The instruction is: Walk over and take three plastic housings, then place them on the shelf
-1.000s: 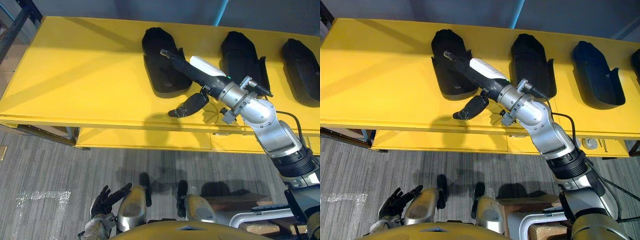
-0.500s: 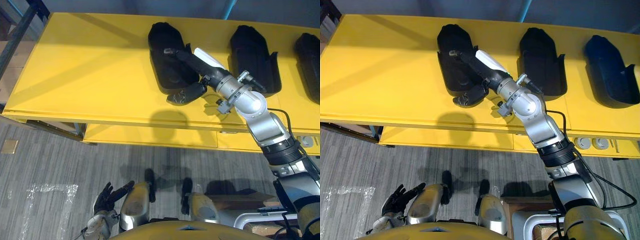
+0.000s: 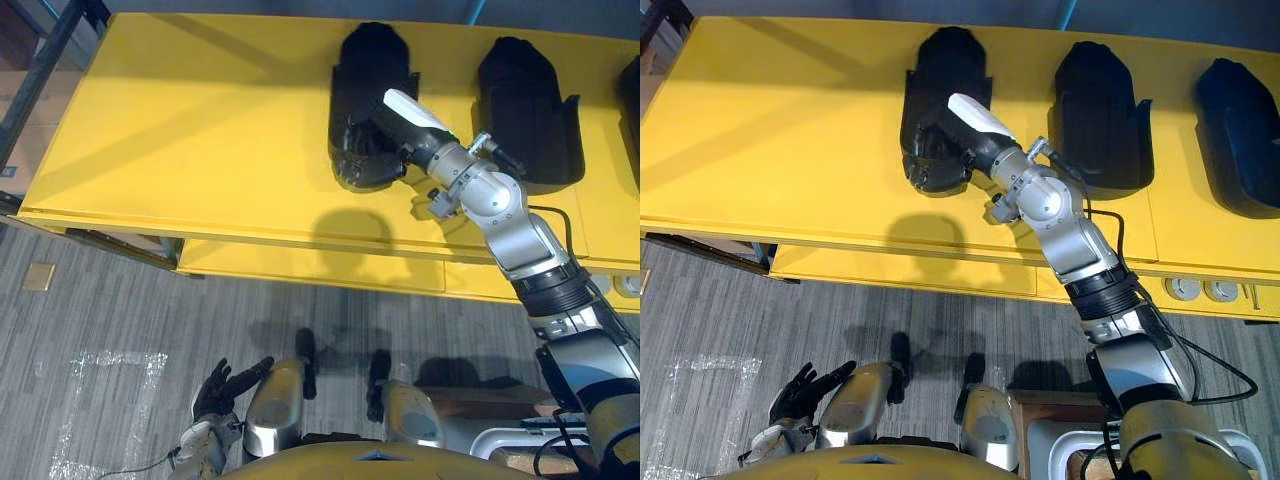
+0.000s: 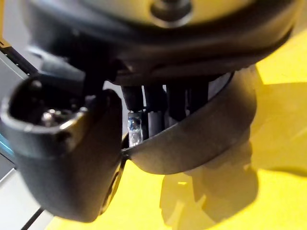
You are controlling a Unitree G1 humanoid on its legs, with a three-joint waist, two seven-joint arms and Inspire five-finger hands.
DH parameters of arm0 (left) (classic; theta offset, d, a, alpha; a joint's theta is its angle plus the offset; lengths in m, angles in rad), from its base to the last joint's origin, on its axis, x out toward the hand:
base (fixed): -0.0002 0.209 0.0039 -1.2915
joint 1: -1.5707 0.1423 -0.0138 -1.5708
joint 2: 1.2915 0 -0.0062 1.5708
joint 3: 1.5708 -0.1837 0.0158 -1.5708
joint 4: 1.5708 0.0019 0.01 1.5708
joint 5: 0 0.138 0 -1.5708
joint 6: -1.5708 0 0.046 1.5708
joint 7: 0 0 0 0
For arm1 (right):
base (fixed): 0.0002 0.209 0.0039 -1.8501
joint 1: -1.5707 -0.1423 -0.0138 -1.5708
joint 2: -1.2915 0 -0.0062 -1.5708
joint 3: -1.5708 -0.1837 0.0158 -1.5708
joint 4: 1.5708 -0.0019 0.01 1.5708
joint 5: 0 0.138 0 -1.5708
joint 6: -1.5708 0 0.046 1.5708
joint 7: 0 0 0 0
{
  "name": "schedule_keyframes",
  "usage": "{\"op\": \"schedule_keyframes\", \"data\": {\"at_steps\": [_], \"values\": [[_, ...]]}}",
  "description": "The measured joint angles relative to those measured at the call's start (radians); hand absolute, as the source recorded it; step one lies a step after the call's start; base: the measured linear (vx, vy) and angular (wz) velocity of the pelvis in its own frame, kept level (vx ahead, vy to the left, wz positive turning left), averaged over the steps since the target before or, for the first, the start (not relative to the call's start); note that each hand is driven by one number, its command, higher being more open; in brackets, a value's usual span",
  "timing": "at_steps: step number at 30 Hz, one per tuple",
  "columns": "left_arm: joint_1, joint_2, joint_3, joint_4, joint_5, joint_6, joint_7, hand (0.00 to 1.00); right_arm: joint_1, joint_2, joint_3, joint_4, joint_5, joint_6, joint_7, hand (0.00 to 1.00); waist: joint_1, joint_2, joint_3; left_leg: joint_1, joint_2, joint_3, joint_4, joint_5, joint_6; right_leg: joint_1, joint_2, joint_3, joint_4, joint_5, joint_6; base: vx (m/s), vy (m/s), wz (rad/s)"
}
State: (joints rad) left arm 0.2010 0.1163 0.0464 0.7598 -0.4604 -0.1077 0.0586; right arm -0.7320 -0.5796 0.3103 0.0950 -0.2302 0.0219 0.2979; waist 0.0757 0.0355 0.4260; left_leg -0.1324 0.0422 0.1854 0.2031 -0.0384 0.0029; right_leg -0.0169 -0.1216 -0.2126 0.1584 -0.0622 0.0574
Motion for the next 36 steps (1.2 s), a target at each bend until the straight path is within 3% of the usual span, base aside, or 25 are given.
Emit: {"op": "schedule_keyframes", "data": {"at_steps": [14, 20, 25, 36], "values": [[0.0, -0.001, -0.001, -0.02, 0.0, 0.005, 0.005, 1.0, -0.11, 0.008, 0.081, 0.189, -0.053, -0.174, -0.043, 0.0, 0.005, 0.003, 0.007, 0.002, -0.004, -0.028, -0.032, 0.031, -0.004, -0.001, 0.0, -0.028, 0.007, -0.004, -0.006, -0.01, -0.016, 0.05], [0.0, -0.002, -0.001, -0.024, 0.001, 0.007, 0.002, 1.0, -0.161, -0.003, 0.138, 0.226, -0.15, -0.282, -0.048, 0.0, 0.011, 0.014, 0.014, 0.001, -0.003, -0.032, -0.033, 0.035, -0.006, -0.006, 0.0, -0.032, 0.017, -0.009, -0.009, -0.01, -0.007, 0.01], [0.0, -0.002, -0.001, -0.026, 0.001, 0.007, 0.001, 1.0, -0.199, -0.004, 0.188, 0.245, -0.158, -0.322, -0.052, 0.0, 0.015, 0.016, 0.014, 0.0, -0.003, -0.033, -0.032, 0.035, -0.006, -0.007, 0.001, -0.033, 0.017, -0.009, -0.009, 0.0, 0.0, 0.0], [0.0, -0.002, -0.001, -0.046, 0.004, 0.02, -0.001, 1.0, -0.278, -0.034, 0.264, 0.294, -0.158, -0.338, -0.06, 0.0, 0.036, 0.016, 0.014, -0.013, -0.003, -0.048, -0.025, 0.035, -0.006, -0.006, 0.002, -0.05, 0.015, -0.009, -0.009, -0.01, -0.006, 0.04]]}}
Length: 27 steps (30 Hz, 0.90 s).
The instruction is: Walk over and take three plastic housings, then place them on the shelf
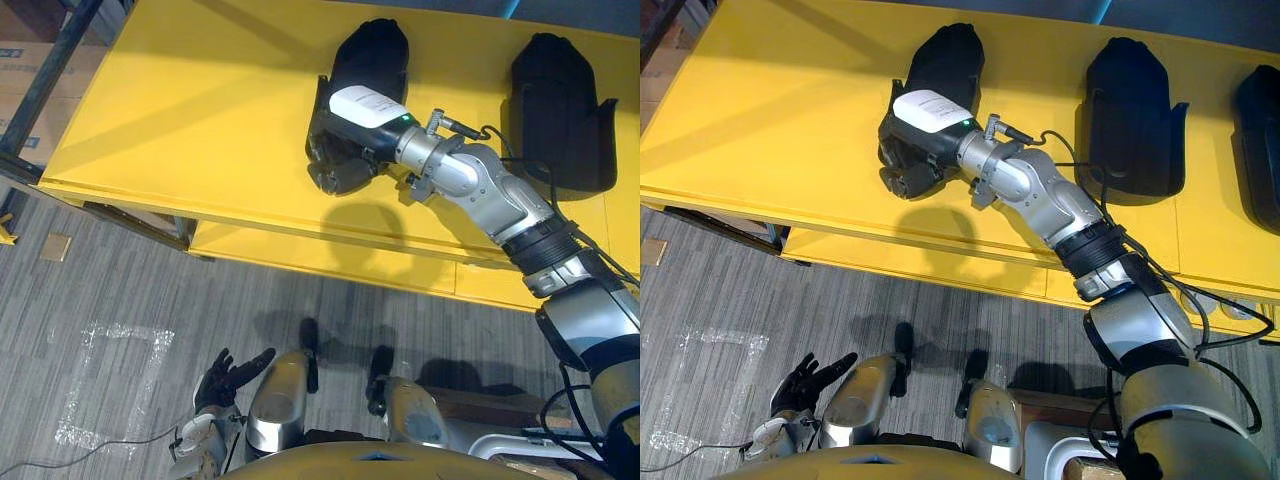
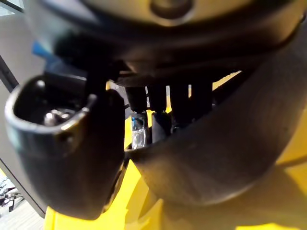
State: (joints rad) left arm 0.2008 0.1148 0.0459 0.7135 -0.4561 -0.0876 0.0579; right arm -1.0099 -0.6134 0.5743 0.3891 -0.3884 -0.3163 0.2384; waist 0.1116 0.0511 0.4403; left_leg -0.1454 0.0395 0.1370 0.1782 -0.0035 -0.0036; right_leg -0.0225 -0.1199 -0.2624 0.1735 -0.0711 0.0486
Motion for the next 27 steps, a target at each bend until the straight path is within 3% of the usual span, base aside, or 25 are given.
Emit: {"op": "schedule_keyframes", "data": {"at_steps": [13, 14, 27], "values": [[0.0, 0.0, 0.0, -0.005, 0.0, 0.005, 0.0, 1.0, -0.066, -0.011, 0.016, 0.122, 0.0, -0.04, -0.033, 0.0, 0.025, 0.0, 0.003, -0.005, 0.001, -0.006, 0.004, 0.004, 0.0, 0.001, 0.001, -0.008, 0.0, 0.0, 0.0, 0.0, -0.001, 0.01], [0.0, 0.0, 0.0, -0.008, 0.0, 0.005, 0.0, 1.0, -0.068, -0.012, 0.014, 0.125, 0.0, -0.04, -0.036, 1.0, 0.025, 0.0, 0.003, -0.004, 0.001, -0.006, 0.0, 0.005, 0.0, 0.0, 0.001, -0.008, 0.0, 0.0, 0.0, 0.0, 0.0, 0.0], [0.0, 0.0, 0.0, -0.019, 0.014, 0.003, -0.003, 1.0, -0.064, -0.063, -0.004, 0.068, -0.039, -0.036, -0.043, 1.0, 0.022, -0.005, 0.007, 0.029, 0.0, 0.005, -0.041, 0.02, -0.004, 0.008, 0.001, 0.0, -0.002, -0.001, -0.002, 0.0, -0.003, -0.02]]}}
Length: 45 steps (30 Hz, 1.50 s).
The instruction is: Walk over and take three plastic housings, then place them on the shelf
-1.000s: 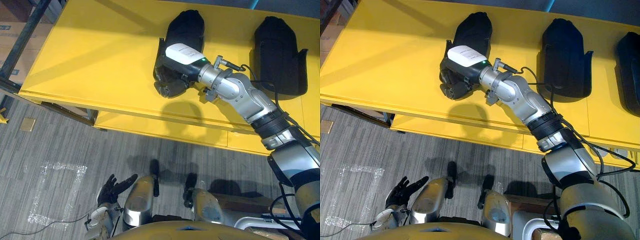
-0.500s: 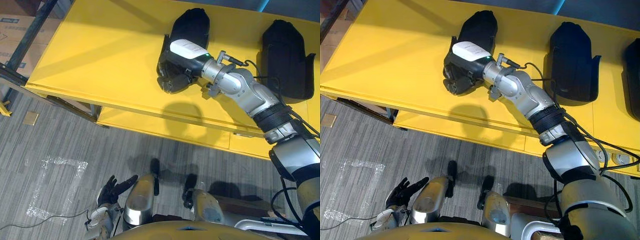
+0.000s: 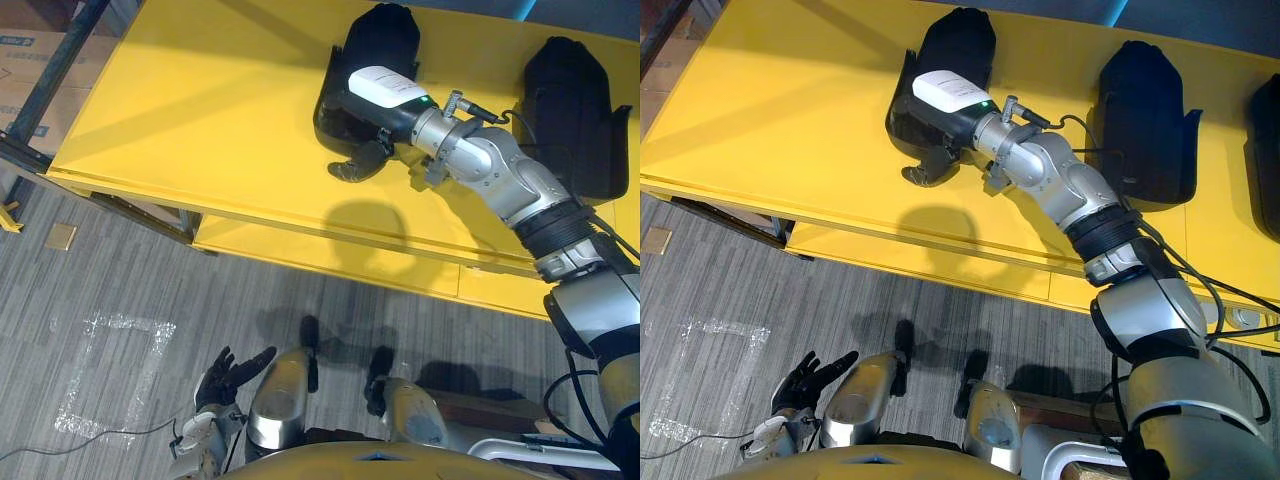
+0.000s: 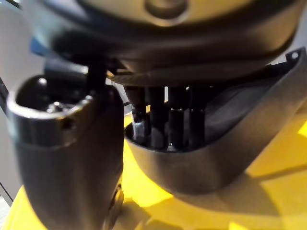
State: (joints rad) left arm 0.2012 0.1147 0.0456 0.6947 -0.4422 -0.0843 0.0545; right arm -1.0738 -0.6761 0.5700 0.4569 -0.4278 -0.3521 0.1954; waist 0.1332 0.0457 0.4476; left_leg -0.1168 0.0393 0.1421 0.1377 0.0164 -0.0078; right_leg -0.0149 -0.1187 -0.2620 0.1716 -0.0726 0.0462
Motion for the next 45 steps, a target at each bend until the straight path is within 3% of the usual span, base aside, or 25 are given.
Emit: {"op": "schedule_keyframes", "data": {"at_steps": [6, 11, 15, 17, 22, 27, 31, 34, 39, 45], "values": [[0.014, 0.003, 0.009, 0.005, 0.022, 0.001, 0.007, 1.0, 0.122, -0.051, -0.055, -0.305, 0.034, 0.059, 0.135, 1.0, -0.022, -0.023, -0.006, 0.054, 0.0, 0.023, -0.046, 0.01, -0.003, 0.029, 0.003, 0.019, -0.019, 0.001, 0.001, 0.02, -0.016, -0.12], [0.035, 0.029, 0.048, 0.047, 0.027, 0.001, 0.008, 1.0, 0.274, -0.058, -0.061, -0.537, 0.223, 0.214, 0.396, 1.0, -0.055, -0.104, -0.06, 0.109, 0.002, 0.056, -0.099, 0.01, -0.009, 0.062, 0.013, 0.046, -0.057, 0.002, 0.003, 0.07, -0.02, -0.17], [0.035, 0.041, 0.049, 0.081, 0.053, 0.005, 0.009, 1.0, 0.316, -0.066, -0.062, -0.559, 0.315, 0.327, 0.586, 1.0, -0.06, -0.128, -0.118, 0.143, 0.0, 0.064, -0.127, 0.009, -0.013, 0.093, 0.017, 0.048, -0.086, 0.004, 0.006, 0.09, -0.012, -0.07], [0.035, 0.041, 0.049, 0.089, 0.061, 0.022, 0.009, 1.0, 0.316, -0.078, -0.062, -0.559, 0.319, 0.344, 0.656, 1.0, -0.061, -0.125, -0.144, 0.16, -0.001, 0.064, -0.139, 0.009, -0.016, 0.108, 0.018, 0.047, -0.094, 0.004, 0.006, 0.06, -0.012, -0.01], [0.035, 0.038, 0.047, 0.119, 0.098, 0.043, 0.007, 1.0, 0.317, -0.093, -0.061, -0.555, 0.314, 0.321, 0.607, 1.0, -0.064, -0.118, -0.185, 0.181, -0.004, 0.06, -0.156, 0.012, -0.018, 0.128, 0.018, 0.042, -0.107, 0.005, 0.007, 0.01, -0.003, 0.01], [0.035, 0.03, 0.048, 0.165, 0.097, 0.042, 0.01, 1.0, 0.317, -0.09, -0.073, -0.544, 0.232, 0.206, 0.333, 1.0, -0.068, -0.114, -0.234, 0.201, -0.01, 0.06, -0.188, 0.026, -0.018, 0.141, 0.018, 0.046, -0.122, 0.009, 0.012, 0.0, 0.0, 0.0], [0.036, 0.029, 0.05, 0.192, 0.095, 0.039, 0.013, 1.0, 0.317, -0.025, -0.169, -0.559, 0.227, 0.164, 0.234, 1.0, -0.076, -0.112, -0.261, 0.215, -0.012, 0.063, -0.213, 0.038, -0.018, 0.141, 0.018, 0.048, -0.122, 0.011, 0.013, 0.0, 0.001, -0.01], [0.039, 0.022, 0.052, 0.201, 0.092, 0.038, 0.03, 1.0, 0.317, -0.015, -0.195, -0.593, 0.228, 0.172, 0.23, 1.0, -0.078, -0.108, -0.273, 0.215, -0.013, 0.061, -0.215, 0.04, -0.015, 0.141, 0.018, 0.048, -0.122, 0.014, 0.013, 0.0, 0.0, 0.0], [0.042, 0.016, 0.079, 0.215, 0.078, 0.036, 0.038, 1.0, 0.337, 0.015, -0.184, -0.606, 0.24, 0.26, 0.262, 1.0, -0.079, -0.105, -0.273, 0.209, -0.013, 0.053, -0.225, 0.049, -0.018, 0.137, 0.019, 0.044, -0.119, 0.014, 0.013, -0.05, 0.001, 0.04], [0.042, 0.006, 0.081, 0.218, 0.039, 0.034, 0.045, 1.0, 0.339, 0.036, -0.104, -0.446, 0.239, 0.356, 0.299, 1.0, -0.054, -0.093, -0.262, 0.176, -0.013, 0.04, -0.222, 0.066, -0.013, 0.101, 0.018, 0.03, -0.103, 0.015, 0.012, -0.01, 0.001, 0.08]]}}
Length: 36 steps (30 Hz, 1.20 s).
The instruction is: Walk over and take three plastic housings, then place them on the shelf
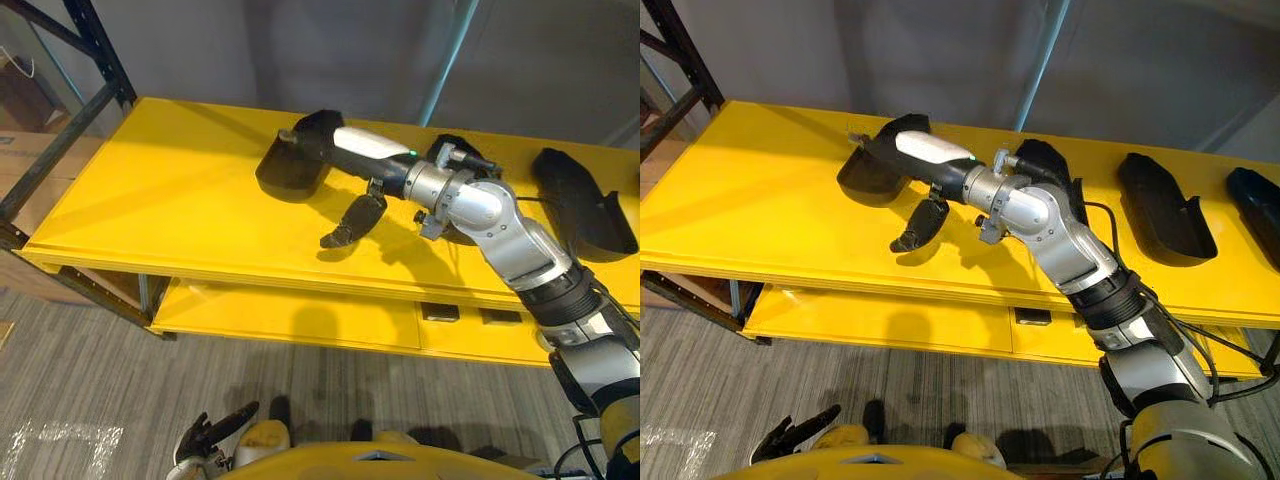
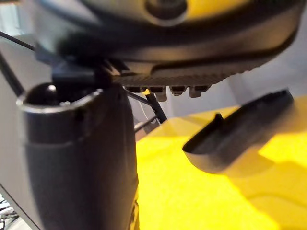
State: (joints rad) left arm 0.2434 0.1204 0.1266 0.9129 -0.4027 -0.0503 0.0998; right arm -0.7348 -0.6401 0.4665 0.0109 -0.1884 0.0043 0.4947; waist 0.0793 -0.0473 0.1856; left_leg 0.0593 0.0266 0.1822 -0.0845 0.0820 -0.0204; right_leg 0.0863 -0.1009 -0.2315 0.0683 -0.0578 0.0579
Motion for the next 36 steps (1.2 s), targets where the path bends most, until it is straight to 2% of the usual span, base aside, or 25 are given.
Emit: {"op": "schedule_keyframes", "data": {"at_steps": [4, 9, 16, 20, 22, 24, 27, 31, 36], "values": [[0.001, -0.011, -0.003, -0.01, -0.031, -0.005, 0.0, 1.0, -0.077, 0.034, 0.022, 0.175, -0.002, 0.029, -0.002, 1.0, 0.006, 0.016, 0.029, -0.011, -0.001, -0.025, 0.001, 0.009, 0.0, 0.0, 0.0, -0.023, 0.0, 0.001, -0.001, -0.01, -0.006, 0.17], [0.0, -0.023, -0.005, -0.057, -0.031, -0.005, 0.0, 1.0, -0.173, 0.036, 0.022, 0.224, 0.0, 0.026, -0.062, 1.0, 0.024, 0.032, 0.074, -0.024, 0.001, -0.036, 0.013, 0.009, -0.001, -0.003, 0.001, -0.034, 0.001, 0.001, -0.001, -0.02, -0.003, 0.07], [-0.003, -0.024, -0.013, -0.1, -0.031, 0.009, 0.002, 1.0, -0.256, 0.063, 0.02, 0.295, -0.001, -0.051, -0.095, 1.0, 0.035, 0.036, 0.099, -0.052, 0.001, -0.051, 0.051, -0.002, -0.003, -0.006, 0.0, -0.049, 0.002, 0.0, -0.002, 0.0, -0.003, 0.07], [-0.003, -0.026, -0.014, -0.11, -0.03, 0.014, 0.002, 1.0, -0.265, 0.067, 0.016, 0.298, 0.043, -0.053, -0.04, 1.0, 0.044, 0.042, 0.108, -0.052, 0.002, -0.051, 0.073, -0.015, -0.003, 0.006, -0.001, -0.051, 0.002, -0.001, -0.003, 0.0, 0.0, 0.0], [-0.003, -0.026, -0.014, -0.11, -0.029, 0.023, 0.002, 1.0, -0.265, 0.079, 0.016, 0.298, 0.057, -0.04, 0.025, 1.0, 0.047, 0.043, 0.109, -0.054, 0.003, -0.051, 0.081, -0.02, -0.002, 0.008, -0.001, -0.055, 0.003, -0.002, -0.004, 0.0, 0.0, 0.0], [-0.003, -0.025, -0.013, -0.113, -0.026, 0.037, 0.002, 1.0, -0.263, 0.105, 0.018, 0.302, 0.058, 0.009, 0.118, 1.0, 0.048, 0.044, 0.11, -0.053, 0.003, -0.052, 0.082, -0.02, -0.002, 0.009, -0.001, -0.057, 0.003, -0.002, -0.005, 0.0, 0.0, 0.0], [-0.003, -0.025, -0.013, -0.123, -0.022, 0.052, 0.001, 1.0, -0.263, 0.126, 0.035, 0.333, 0.053, 0.056, 0.178, 1.0, 0.052, 0.044, 0.11, -0.053, 0.003, -0.053, 0.082, -0.02, -0.002, 0.01, -0.001, -0.058, 0.003, -0.002, -0.005, 0.0, 0.0, 0.0], [-0.003, -0.025, -0.013, -0.127, -0.018, 0.056, 0.001, 1.0, -0.262, 0.163, 0.04, 0.387, 0.035, 0.092, 0.214, 1.0, 0.055, 0.044, 0.11, -0.051, 0.003, -0.055, 0.081, -0.019, -0.002, 0.013, -0.002, -0.061, 0.002, -0.002, -0.005, 0.0, 0.0, 0.0], [-0.003, -0.024, -0.014, -0.128, -0.014, 0.057, 0.002, 1.0, -0.262, 0.176, 0.04, 0.402, -0.005, 0.091, 0.233, 1.0, 0.055, 0.043, 0.11, -0.044, 0.004, -0.054, 0.081, -0.02, -0.002, 0.02, -0.001, -0.06, 0.0, -0.002, -0.005, 0.0, 0.0, 0.0]]}}
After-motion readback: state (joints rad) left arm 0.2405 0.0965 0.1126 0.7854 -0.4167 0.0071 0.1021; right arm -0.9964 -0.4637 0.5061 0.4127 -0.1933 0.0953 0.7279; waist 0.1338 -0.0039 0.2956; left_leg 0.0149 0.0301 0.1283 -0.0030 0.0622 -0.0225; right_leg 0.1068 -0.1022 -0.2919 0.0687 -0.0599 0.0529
